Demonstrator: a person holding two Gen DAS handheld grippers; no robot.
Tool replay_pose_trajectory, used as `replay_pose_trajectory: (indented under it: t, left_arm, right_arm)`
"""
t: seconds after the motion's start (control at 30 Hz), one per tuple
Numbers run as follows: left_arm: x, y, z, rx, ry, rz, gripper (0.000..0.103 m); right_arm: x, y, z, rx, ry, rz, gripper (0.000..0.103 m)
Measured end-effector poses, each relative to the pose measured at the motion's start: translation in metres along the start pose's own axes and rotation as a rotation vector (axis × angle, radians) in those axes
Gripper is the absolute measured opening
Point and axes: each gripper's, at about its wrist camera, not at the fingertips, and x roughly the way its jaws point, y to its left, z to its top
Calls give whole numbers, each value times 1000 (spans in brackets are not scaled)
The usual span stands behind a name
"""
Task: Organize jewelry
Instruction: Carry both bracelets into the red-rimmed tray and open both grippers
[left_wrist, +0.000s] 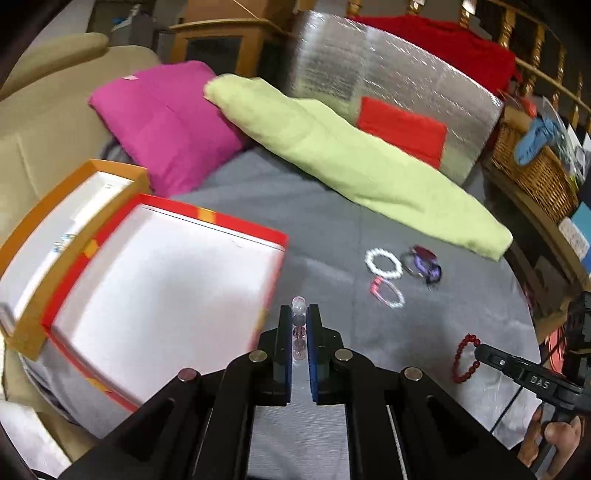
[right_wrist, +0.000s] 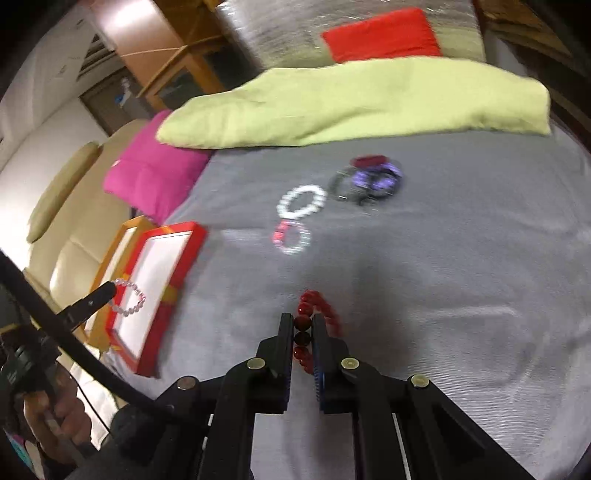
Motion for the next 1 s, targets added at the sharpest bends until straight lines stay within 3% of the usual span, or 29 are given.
replay_pose_trajectory:
  t: [0.27, 0.53, 0.73, 1.0]
  left_arm:
    - [-9, 68, 5, -71, -9, 76, 7]
    - [7, 123, 5, -139, 29, 108, 7]
    - [21, 146, 4, -172, 52, 108, 7]
    - [46, 156, 12, -170, 75, 116, 8]
  right_arm:
    - [20, 98, 17, -139, 17, 103, 10]
    - [59, 188, 30, -242, 70, 184, 11]
    - [103, 221, 34, -262, 131, 206, 11]
    - [152, 230, 37, -251, 195, 203, 11]
